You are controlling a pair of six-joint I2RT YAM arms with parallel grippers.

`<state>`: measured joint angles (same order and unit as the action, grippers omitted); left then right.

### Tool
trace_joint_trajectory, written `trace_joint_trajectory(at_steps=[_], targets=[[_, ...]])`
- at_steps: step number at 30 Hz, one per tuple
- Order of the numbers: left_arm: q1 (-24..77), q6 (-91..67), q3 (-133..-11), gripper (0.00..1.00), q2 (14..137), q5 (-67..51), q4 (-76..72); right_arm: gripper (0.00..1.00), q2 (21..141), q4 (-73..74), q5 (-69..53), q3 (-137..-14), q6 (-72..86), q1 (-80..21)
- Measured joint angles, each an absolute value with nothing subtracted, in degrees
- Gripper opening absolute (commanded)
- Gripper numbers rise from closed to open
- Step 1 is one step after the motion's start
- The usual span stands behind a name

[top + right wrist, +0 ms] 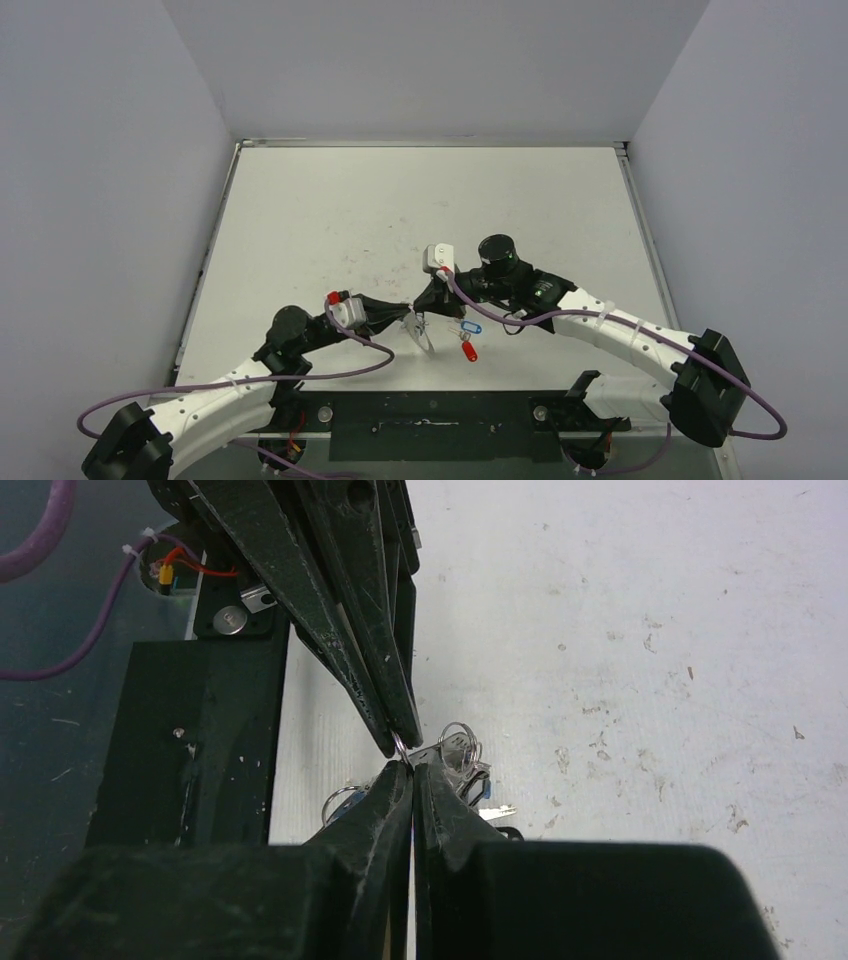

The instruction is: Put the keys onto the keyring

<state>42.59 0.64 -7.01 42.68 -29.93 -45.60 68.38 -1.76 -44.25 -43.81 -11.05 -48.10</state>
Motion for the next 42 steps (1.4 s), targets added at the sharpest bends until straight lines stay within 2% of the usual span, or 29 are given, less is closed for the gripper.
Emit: trace_joint_trajectory(at_steps=[9, 12, 14, 27, 32, 42], targets=[[42.81, 1.78, -9.5, 0.0, 40.18, -29.36, -41.36, 0.0, 68.4, 10.81, -44.23, -51.59, -13.76, -48.75], [42.83, 1.93, -9.58, 0.0, 40.56, -29.63, -41.12, 0.12, 68.47, 11.25, -44.25, -51.64, -13.93, -48.84], [42.83, 1.96, -9.58, 0.0, 40.97, -29.87, -41.25, 0.19, 68.69, 11.18, -44.34, -51.57, -13.74, -48.84], [42.76, 1.93, -9.56, 0.0, 42.19, -30.26, -40.8, 0.25, 70.13, 5.28, -45.56, -49.34, -12.64, -48.84], [42.76, 1.89, -9.06, 0.0, 41.6, -30.26, -40.8, 0.34, 70.24, 4.69, -45.6, -47.88, -12.67, -48.34], [42.74, 1.89, -8.36, 0.0, 40.29, -30.26, -40.49, 0.33, 67.99, -1.5, -47.81, -43.62, -9.82, -45.63]])
